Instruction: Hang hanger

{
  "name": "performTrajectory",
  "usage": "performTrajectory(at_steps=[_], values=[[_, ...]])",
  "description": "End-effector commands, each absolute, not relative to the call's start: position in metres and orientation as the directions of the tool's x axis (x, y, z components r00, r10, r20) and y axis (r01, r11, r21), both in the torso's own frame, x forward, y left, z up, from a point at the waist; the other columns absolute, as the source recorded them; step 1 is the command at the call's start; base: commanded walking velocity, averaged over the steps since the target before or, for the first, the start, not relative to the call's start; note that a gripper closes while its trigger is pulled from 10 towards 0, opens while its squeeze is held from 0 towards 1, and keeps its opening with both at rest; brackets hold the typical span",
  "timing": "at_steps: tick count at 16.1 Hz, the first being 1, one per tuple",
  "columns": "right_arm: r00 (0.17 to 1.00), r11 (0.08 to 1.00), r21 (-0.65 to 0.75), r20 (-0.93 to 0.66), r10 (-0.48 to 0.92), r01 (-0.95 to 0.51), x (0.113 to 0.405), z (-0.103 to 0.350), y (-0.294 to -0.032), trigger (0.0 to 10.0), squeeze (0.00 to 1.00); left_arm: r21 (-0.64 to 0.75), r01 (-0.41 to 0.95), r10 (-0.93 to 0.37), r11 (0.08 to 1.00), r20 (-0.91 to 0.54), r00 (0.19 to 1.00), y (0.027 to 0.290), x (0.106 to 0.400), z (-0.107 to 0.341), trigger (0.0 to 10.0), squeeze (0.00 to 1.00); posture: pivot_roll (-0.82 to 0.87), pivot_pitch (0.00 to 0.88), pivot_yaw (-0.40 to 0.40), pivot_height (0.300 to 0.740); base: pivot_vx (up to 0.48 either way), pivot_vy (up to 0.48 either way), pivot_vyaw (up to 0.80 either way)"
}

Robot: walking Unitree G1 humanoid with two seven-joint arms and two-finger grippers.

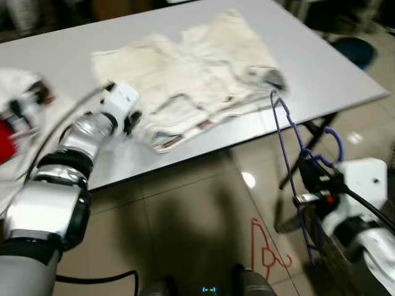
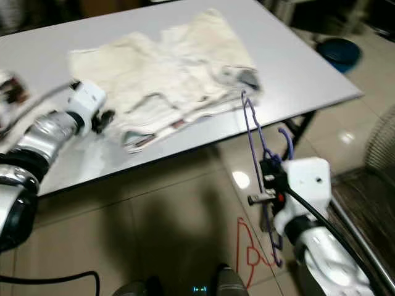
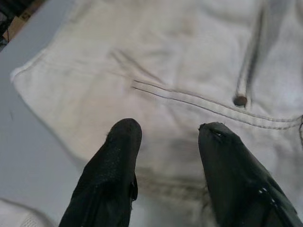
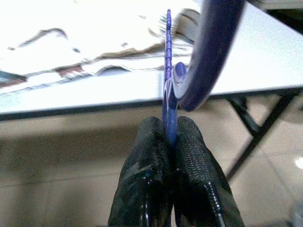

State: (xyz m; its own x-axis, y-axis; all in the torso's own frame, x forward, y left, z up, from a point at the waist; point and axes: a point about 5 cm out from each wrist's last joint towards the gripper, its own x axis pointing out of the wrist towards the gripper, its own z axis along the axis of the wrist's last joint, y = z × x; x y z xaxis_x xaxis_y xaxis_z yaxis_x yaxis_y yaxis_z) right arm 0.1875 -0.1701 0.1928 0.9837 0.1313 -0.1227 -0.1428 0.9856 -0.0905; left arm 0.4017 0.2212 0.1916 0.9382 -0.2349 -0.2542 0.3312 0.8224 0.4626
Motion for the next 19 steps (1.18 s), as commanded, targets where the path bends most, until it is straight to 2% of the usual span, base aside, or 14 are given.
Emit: performTrajectory(at_steps=[1, 2, 3, 4, 5, 6, 8, 9, 10, 11, 12, 14, 19], values=[[0.983, 0.986, -0.053, -0.106, 0.151, -0.157, 0.193, 0.192, -0.165, 10.0, 0.0, 0.355, 0.363, -0.339, 0.861, -0.131, 0.932, 0.224, 0.403, 0.218, 10.0, 0.0, -0.14, 0.076, 0.076, 0.74, 0.0, 0.0, 0.0], [0.981, 0.985, -0.024, -0.096, 0.166, -0.169, 0.197, 0.191, -0.162, 10.0, 0.0, 0.279, 0.374, -0.377, 0.884, -0.045, 0.925, 0.228, 0.403, 0.234, 10.0, 0.0, -0.13, 0.065, 0.074, 0.74, 0.0, 0.0, 0.0], [0.98, 0.984, -0.005, -0.091, 0.179, -0.18, 0.201, 0.19, -0.159, 10.0, 0.0, 0.272, 0.365, -0.381, 0.89, 0.004, 0.925, 0.233, 0.402, 0.243, 10.0, 0.0, -0.1, 0.051, 0.069, 0.74, 0.0, 0.0, 0.0], [0.979, 0.983, 0.004, -0.096, 0.181, -0.181, 0.204, 0.187, -0.157, 10.0, 0.0, 0.276, 0.347, -0.362, 0.896, 0.002, 0.932, 0.236, 0.402, 0.244, 10.0, 0.28, -0.08, 0.04, 0.067, 0.74, 0.0, 0.0, 0.0], [0.979, 0.985, 0.003, -0.109, 0.171, -0.172, 0.206, 0.182, -0.157, 10.0, 0.0, 0.264, 0.329, -0.339, 0.907, -0.011, 0.941, 0.237, 0.402, 0.239, 10.0, 0.9, -0.07, 0.033, 0.066, 0.74, 0.0, 0.0, 0.0], [0.981, 0.99, -0.014, -0.134, 0.138, -0.141, 0.209, 0.175, -0.158, 10.0, 0.0, 0.212, 0.33, -0.346, 0.92, 0.04, 0.937, 0.235, 0.399, 0.233, 10.0, 1.0, -0.06, 0.029, 0.066, 0.74, 0.0, 0.0, 0.0], [0.982, 0.994, -0.044, -0.163, 0.095, -0.104, 0.214, 0.169, -0.16, 10.0, 0.0, 0.166, 0.301, -0.319, 0.939, 0.097, 0.943, 0.234, 0.391, 0.214, 10.0, 1.0, -0.05, 0.025, 0.062, 0.74, 0.0, 0.0, 0.0], [0.982, 0.992, -0.086, -0.173, 0.071, -0.087, 0.217, 0.165, -0.162, 10.0, 0.0, 0.113, 0.272, -0.285, 0.956, 0.127, 0.95, 0.226, 0.366, 0.182, 10.0, 0.95, -0.05, 0.022, 0.056, 0.74, 0.0, 0.0, 0.0], [0.984, 0.989, -0.125, -0.167, 0.064, -0.085, 0.219, 0.165, -0.163, 10.0, 0.0, 0.118, 0.268, -0.282, 0.956, 0.132, 0.95, 0.219, 0.35, 0.172, 10.0, 0.85, -0.05, 0.022, 0.056, 0.74, 0.0, 0.0, 0.0], [0.985, 0.986, -0.148, -0.16, 0.056, -0.08, 0.22, 0.164, -0.165, 10.0, 0.0, 0.095, 0.248, -0.259, 0.964, 0.118, 0.959, 0.208, 0.331, 0.162, 10.0, 0.68, -0.03, 0.02, 0.032, 0.74, 0.0, 0.0, 0.0], [0.987, 0.989, -0.13, -0.157, 0.048, -0.068, 0.222, 0.163, -0.167, 10.0, 0.0, 0.07, 0.219, -0.225, 0.973, 0.095, 0.97, 0.199, 0.316, 0.157, 10.0, 0.71, -0.02, 0.021, 0.022, 0.74, 0.255, 0.0, 0.0], [0.988, 0.999, -0.053, -0.153, -0.008, -0.001, 0.227, 0.157, -0.178, 10.0, 0.0, 0.063, 0.227, -0.231, 0.972, 0.055, 0.971, 0.181, 0.298, 0.153, 10.0, 1.0, 0.0, 0.016, 0.001, 0.74, 0.302, 0.0, 0.0], [0.991, 0.999, -0.04, -0.135, 0.016, -0.022, 0.235, 0.154, -0.177, 10.0, 0.0, 0.078, 0.21, -0.211, 0.975, 0.002, 0.978, 0.165, 0.293, 0.152, 10.0, 1.0, 0.02, 0.002, 0.006, 0.74, 0.36, 0.0, 0.0]])
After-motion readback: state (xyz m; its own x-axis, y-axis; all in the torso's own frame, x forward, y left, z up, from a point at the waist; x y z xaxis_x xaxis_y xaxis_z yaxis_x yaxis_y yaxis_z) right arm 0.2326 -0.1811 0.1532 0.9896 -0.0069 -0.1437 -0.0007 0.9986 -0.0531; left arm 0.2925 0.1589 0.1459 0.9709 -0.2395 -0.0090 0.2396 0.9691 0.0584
